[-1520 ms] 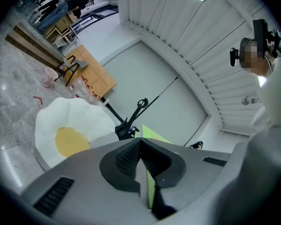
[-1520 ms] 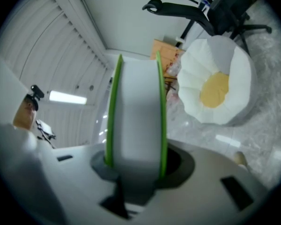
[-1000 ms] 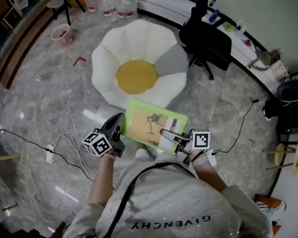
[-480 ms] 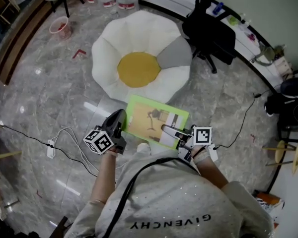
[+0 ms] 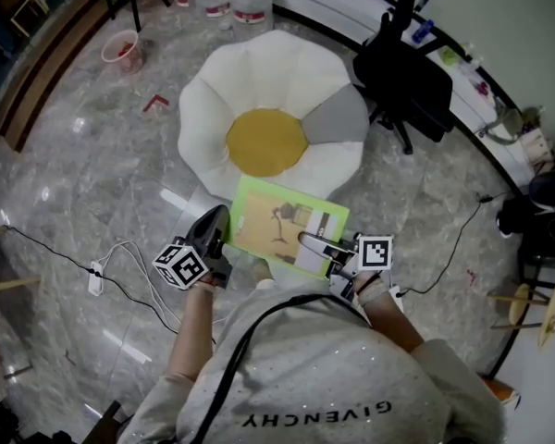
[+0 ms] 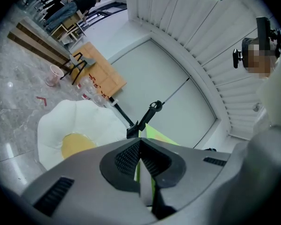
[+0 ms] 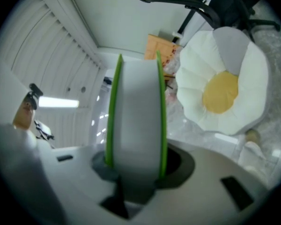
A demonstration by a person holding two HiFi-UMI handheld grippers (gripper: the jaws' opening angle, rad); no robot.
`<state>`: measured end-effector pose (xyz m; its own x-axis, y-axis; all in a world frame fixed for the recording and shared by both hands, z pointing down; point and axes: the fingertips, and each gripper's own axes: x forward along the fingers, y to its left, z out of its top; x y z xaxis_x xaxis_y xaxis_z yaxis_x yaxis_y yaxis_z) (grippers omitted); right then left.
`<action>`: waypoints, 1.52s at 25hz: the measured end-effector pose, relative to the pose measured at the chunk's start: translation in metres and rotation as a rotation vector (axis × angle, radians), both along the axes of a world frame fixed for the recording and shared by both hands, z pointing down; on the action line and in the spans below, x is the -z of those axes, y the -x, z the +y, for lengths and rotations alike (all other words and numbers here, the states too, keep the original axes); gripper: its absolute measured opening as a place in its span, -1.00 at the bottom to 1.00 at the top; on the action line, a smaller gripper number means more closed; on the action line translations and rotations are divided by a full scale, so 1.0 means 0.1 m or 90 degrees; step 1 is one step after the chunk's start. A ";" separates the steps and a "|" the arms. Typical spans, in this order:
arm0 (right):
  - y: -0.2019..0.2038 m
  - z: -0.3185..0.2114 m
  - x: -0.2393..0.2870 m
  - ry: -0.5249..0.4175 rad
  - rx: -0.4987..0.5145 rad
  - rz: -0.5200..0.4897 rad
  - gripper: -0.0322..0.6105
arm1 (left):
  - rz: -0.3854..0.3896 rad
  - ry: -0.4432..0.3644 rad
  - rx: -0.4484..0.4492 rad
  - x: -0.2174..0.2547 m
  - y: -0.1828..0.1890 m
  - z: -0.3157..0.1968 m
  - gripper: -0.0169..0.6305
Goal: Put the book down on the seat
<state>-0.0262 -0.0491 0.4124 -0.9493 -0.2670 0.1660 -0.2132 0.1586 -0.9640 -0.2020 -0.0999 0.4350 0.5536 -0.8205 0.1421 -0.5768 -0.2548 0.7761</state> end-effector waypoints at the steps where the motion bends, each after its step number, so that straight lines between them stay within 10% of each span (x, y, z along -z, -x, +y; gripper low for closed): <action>1: 0.00 -0.05 0.00 0.000 0.003 -0.002 -0.45 | 0.000 0.001 0.002 0.01 -0.01 -0.05 -0.87; 29: -0.04 -0.99 -0.87 0.091 0.034 -0.022 -0.45 | -0.021 0.089 0.074 -0.69 0.14 -0.77 -0.87; 38: -0.09 -1.08 -1.56 0.081 -0.029 -0.036 -0.45 | -0.011 0.107 0.019 -1.41 -0.05 -0.77 -0.87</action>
